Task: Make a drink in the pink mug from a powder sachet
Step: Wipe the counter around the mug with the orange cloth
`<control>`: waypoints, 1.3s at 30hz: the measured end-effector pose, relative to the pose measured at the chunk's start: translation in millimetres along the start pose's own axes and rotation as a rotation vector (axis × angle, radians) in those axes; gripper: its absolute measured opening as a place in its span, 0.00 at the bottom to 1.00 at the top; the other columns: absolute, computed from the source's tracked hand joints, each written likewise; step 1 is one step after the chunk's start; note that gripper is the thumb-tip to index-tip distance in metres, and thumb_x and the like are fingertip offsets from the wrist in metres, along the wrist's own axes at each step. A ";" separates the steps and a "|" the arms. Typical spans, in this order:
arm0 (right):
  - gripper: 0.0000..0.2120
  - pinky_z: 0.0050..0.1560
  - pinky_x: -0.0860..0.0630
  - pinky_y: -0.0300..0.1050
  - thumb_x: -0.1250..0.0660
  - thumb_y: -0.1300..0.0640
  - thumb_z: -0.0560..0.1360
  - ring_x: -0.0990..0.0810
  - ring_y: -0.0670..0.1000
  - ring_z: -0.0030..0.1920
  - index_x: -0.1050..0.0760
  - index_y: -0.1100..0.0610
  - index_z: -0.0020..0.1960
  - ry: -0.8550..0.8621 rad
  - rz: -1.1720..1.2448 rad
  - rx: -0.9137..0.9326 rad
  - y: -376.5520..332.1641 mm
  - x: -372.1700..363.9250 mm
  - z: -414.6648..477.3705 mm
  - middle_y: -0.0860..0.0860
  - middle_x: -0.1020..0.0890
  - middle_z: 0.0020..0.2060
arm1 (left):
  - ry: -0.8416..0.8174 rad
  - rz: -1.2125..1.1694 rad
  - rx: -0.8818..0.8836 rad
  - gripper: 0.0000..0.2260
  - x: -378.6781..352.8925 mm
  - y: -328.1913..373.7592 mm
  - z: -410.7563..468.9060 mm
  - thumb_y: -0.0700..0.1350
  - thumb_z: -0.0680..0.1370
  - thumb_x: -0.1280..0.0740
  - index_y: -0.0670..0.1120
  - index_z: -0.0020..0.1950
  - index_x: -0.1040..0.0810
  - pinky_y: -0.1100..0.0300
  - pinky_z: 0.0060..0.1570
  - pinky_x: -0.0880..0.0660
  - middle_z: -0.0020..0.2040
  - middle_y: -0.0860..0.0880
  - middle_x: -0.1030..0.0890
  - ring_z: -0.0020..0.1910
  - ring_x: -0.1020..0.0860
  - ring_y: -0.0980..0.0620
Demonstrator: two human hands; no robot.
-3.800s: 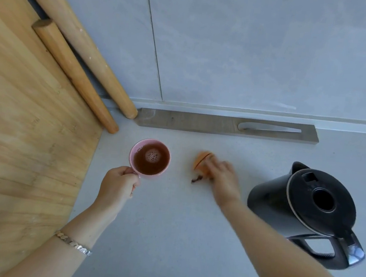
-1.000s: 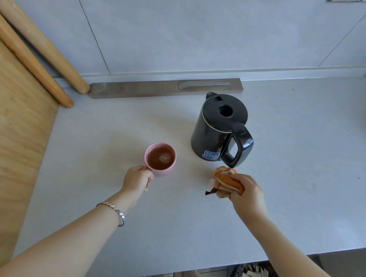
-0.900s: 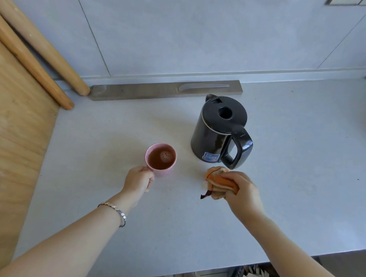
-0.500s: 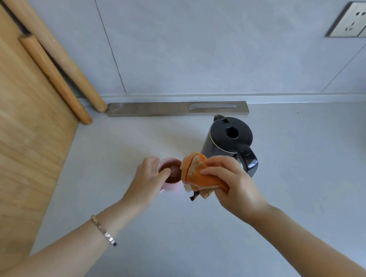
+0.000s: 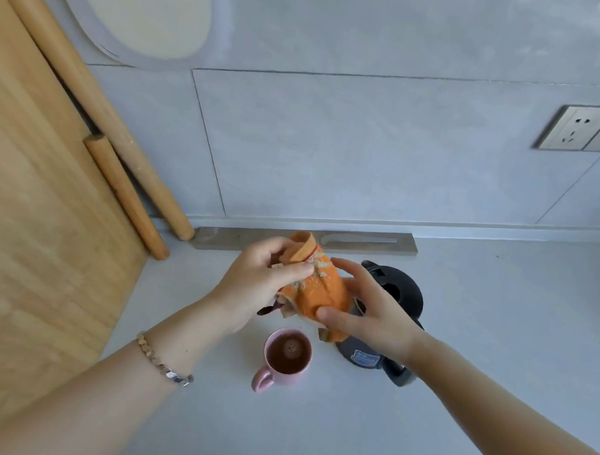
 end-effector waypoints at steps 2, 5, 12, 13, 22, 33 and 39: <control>0.24 0.44 0.18 0.46 0.27 0.60 0.69 0.18 0.52 0.40 0.33 0.49 0.60 0.033 0.006 0.033 -16.6 11.9 15.8 0.49 0.20 0.46 | 0.043 -0.069 -0.027 0.12 8.8 17.6 15.2 0.33 0.74 0.33 0.51 0.49 0.26 0.65 0.24 0.26 0.37 0.47 0.22 0.27 0.21 0.57; 0.20 0.31 0.20 0.44 0.27 0.64 0.67 0.20 0.54 0.32 0.32 0.47 0.50 0.064 -0.021 0.047 -36.7 33.2 38.8 0.53 0.20 0.41 | -0.046 0.110 -0.034 0.24 11.1 31.5 43.1 0.32 0.73 0.32 0.57 0.59 0.32 0.69 0.26 0.27 0.38 0.47 0.24 0.25 0.24 0.61; 0.19 0.31 0.24 0.35 0.25 0.56 0.66 0.23 0.44 0.33 0.28 0.50 0.53 0.112 -0.282 -0.033 -50.2 104.1 102.2 0.46 0.22 0.39 | -0.067 0.414 0.068 0.14 6.4 21.7 122.1 0.40 0.66 0.24 0.47 0.48 0.23 0.66 0.36 0.26 0.39 0.51 0.21 0.36 0.22 0.55; 0.17 0.31 0.24 0.33 0.26 0.57 0.68 0.23 0.44 0.37 0.27 0.50 0.54 0.106 -0.231 -0.056 -44.9 113.3 111.6 0.47 0.23 0.42 | -0.046 0.408 0.082 0.13 5.4 15.2 133.6 0.42 0.65 0.23 0.48 0.44 0.24 0.65 0.39 0.27 0.41 0.50 0.21 0.39 0.23 0.54; 0.23 0.58 0.22 0.49 0.31 0.65 0.71 0.21 0.55 0.51 0.32 0.62 0.63 0.032 0.038 -0.517 123.9 150.8 185.6 0.57 0.23 0.52 | 0.037 0.124 0.457 0.21 -26.4 -117.5 206.3 0.38 0.70 0.29 0.44 0.59 0.33 0.58 0.42 0.22 0.37 0.44 0.19 0.27 0.23 0.51; 0.18 0.49 0.20 0.47 0.26 0.59 0.66 0.21 0.55 0.50 0.28 0.58 0.53 0.199 -0.211 -0.646 239.9 163.3 204.4 0.57 0.22 0.52 | 0.101 0.568 0.377 0.16 -48.2 -196.5 250.9 0.39 0.74 0.34 0.44 0.59 0.33 0.62 0.39 0.26 0.56 0.44 0.26 0.47 0.26 0.49; 0.23 0.52 0.24 0.47 0.30 0.51 0.71 0.24 0.54 0.50 0.30 0.59 0.61 0.189 -0.492 -0.552 196.3 165.5 187.0 0.57 0.22 0.55 | 0.071 0.869 0.361 0.16 -40.3 -159.6 230.8 0.41 0.74 0.36 0.46 0.62 0.33 0.55 0.44 0.27 0.58 0.45 0.30 0.51 0.24 0.45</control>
Point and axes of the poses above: each hand's wrist, its own z-axis towards the middle knuckle, its own x-axis out of the back of the hand, y = z × x, the point moved 10 cm from there along z, towards the middle knuckle
